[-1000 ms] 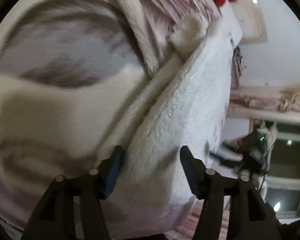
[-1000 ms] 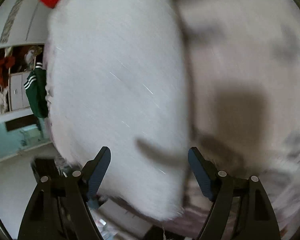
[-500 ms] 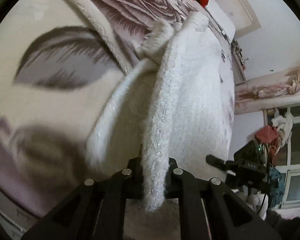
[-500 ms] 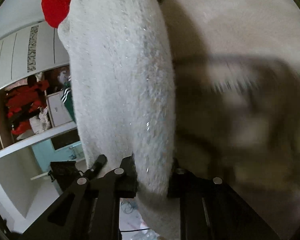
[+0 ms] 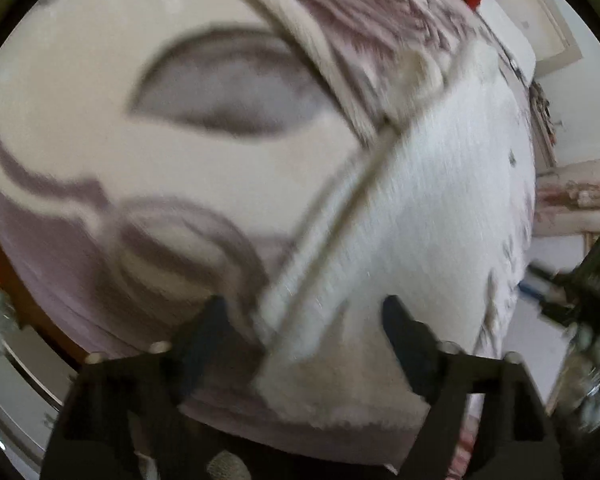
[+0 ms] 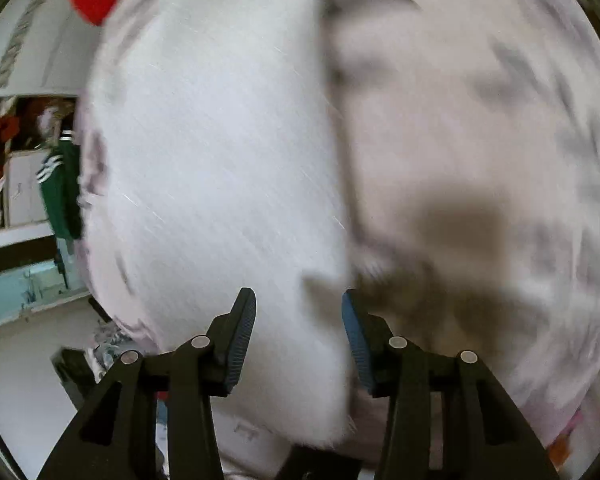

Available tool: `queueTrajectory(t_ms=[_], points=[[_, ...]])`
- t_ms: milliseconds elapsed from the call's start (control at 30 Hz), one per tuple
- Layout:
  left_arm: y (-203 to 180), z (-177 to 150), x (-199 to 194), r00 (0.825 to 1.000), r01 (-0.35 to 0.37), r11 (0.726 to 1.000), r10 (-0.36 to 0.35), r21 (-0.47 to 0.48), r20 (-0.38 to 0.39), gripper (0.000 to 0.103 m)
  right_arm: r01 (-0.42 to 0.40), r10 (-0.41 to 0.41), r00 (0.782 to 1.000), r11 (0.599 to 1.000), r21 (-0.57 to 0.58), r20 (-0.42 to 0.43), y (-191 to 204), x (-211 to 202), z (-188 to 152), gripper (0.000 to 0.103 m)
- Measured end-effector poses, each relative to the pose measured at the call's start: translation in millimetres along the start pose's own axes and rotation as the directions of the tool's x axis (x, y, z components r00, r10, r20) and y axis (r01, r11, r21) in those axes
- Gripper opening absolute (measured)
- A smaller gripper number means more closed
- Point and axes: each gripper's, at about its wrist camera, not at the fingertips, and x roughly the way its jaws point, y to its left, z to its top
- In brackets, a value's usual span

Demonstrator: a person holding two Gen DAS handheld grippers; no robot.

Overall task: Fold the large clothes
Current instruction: 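Fold the gripped cardigan sides inward toward the middle with both grippers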

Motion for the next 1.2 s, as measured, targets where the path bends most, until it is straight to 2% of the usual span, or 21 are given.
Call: queueTrajectory(t_ms=[33,133,200,233,267,333,433,500,567,667,733,833,867,933,967,1000,1033,1067,1100,1167,1200], points=[[3,2,-3,1.0,-0.011,1.0,0.011,0.0,0.019,0.082,-0.022,0.023,1.0,0.998,-0.056,0.015,25,0,21,0.047],[10,21,-3,0.996,-0.063,0.998,0.064,-0.016,0.054,0.082,-0.005,0.009,1.0,0.981,-0.196,0.016,84,20,80,0.047],[11,36,0,0.994,-0.079,0.997,0.081,-0.028,0.07,0.082,0.036,-0.041,0.999,0.967,-0.254,-0.016,125,56,117,0.047],[8,43,0,0.995,-0.063,0.998,0.065,-0.027,0.082,0.082,0.094,-0.108,0.994,0.953,-0.288,-0.033,140,81,135,0.048],[-1,50,4,0.995,-0.055,0.998,0.057,-0.023,0.087,0.082,0.157,-0.181,0.982,0.937,-0.312,-0.048,148,103,155,0.048],[-11,65,7,0.994,-0.042,0.999,0.042,0.0,0.1,0.082,0.228,-0.258,0.964,0.927,-0.299,-0.063,152,130,179,0.05],[-32,87,16,0.994,-0.03,0.999,0.026,0.036,0.102,0.082,0.247,-0.286,0.955,0.912,-0.328,-0.075,162,117,180,0.053],[-54,111,24,0.995,0.025,0.997,-0.032,0.072,0.095,0.082,0.186,-0.224,0.972,0.92,-0.346,-0.074,154,91,176,0.053],[-73,133,34,0.994,0.06,0.992,-0.069,0.11,0.08,0.082,0.052,-0.072,0.996,0.958,-0.281,-0.059,125,48,169,0.056],[-112,173,66,0.991,0.128,0.979,-0.132,0.158,0.012,0.082,-0.061,0.063,0.998,0.987,-0.149,0.009,77,7,164,0.062],[-136,197,101,0.987,0.157,0.969,-0.147,0.189,-0.064,0.082,-0.105,0.109,0.991,0.993,-0.047,0.075,30,-18,158,0.064],[-162,217,141,0.982,0.167,0.956,-0.14,0.24,-0.125,0.08,-0.116,0.105,0.985,0.99,0.075,0.137,-13,-20,158,0.066],[-168,218,143,0.98,0.182,0.951,-0.156,0.249,-0.12,0.075,-0.112,0.095,0.984,0.988,0.108,0.148,-28,-20,163,0.066],[-178,218,138,0.969,0.241,0.932,-0.217,0.27,-0.115,0.037,-0.097,0.076,0.984,0.987,0.129,0.162,-41,-12,164,0.066],[-182,218,128,0.956,0.292,0.915,-0.272,0.277,-0.109,0.027,-0.088,0.066,0.984,0.987,0.131,0.166,-39,-5,164,0.066],[-181,218,114,0.92,0.392,0.883,-0.375,0.257,-0.116,0.018,-0.092,0.069,0.983,0.987,0.129,0.172,-44,-8,164,0.066],[-179,218,102,0.89,0.456,0.858,-0.441,0.239,-0.115,0.018,-0.1,0.077,0.981,0.987,0.127,0.176,-46,-4,164,0.066],[-178,219,97,0.88,0.475,0.848,-0.463,0.234,-0.109,0.018,-0.11,0.087,0.98,0.986,0.124,0.177,-45,0,162,0.066],[-173,223,95,0.884,0.467,0.854,-0.456,0.229,-0.1,0.018,-0.111,0.089,0.98,0.986,0.123,0.176,-44,4,158,0.066],[-155,236,113,0.925,0.379,0.9,-0.367,0.215,-0.096,0.018,-0.093,0.069,0.984,0.985,0.142,0.164,-57,6,146,0.066],[-145,242,127,0.937,0.349,0.917,-0.335,0.195,-0.105,0.019,-0.097,0.073,0.984,0.983,0.153,0.16,-61,10,137,0.066]])
